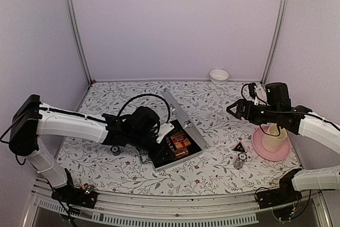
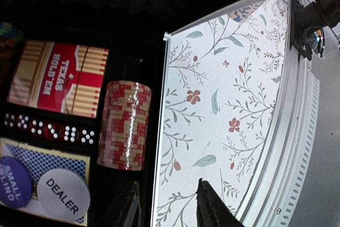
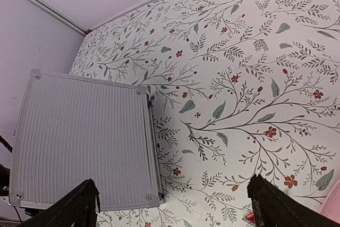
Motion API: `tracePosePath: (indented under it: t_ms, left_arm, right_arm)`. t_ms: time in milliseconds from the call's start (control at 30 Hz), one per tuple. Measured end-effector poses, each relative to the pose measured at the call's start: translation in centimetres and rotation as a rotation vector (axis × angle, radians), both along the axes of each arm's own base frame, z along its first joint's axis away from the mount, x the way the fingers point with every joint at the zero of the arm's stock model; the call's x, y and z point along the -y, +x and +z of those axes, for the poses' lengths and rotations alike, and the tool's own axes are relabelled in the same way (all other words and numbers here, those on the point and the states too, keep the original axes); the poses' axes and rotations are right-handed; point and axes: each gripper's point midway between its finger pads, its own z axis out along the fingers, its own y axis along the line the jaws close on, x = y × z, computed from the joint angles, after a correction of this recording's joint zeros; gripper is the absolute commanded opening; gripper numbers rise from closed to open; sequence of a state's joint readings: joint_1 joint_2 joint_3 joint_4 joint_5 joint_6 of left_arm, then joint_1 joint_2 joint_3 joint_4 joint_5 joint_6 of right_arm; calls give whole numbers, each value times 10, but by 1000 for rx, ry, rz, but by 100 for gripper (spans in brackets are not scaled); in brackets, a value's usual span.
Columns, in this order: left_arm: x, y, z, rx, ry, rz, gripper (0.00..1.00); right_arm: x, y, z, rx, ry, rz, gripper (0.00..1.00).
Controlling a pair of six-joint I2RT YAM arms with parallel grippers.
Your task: Pack up texas hold em set
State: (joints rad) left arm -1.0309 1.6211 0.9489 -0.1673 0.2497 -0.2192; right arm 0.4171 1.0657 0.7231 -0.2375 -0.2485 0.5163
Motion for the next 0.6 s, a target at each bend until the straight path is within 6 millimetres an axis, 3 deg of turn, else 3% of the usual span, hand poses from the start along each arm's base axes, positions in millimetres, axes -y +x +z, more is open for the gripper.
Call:
tracePosePath:
  t_ms: [133,300,600]
  left_arm:
    - [-9,-5,-8,-28,6,24,34]
    - [-5,-1,-4,-14,-8,32,34]
    - [38,26,18,69,-62,-3,33]
  right_arm:
    - [1,-1,-1,-1,1,-5,100]
    - [1,-2,1,3,5,-7,100]
    - [3,-3,7,17,18,-18,100]
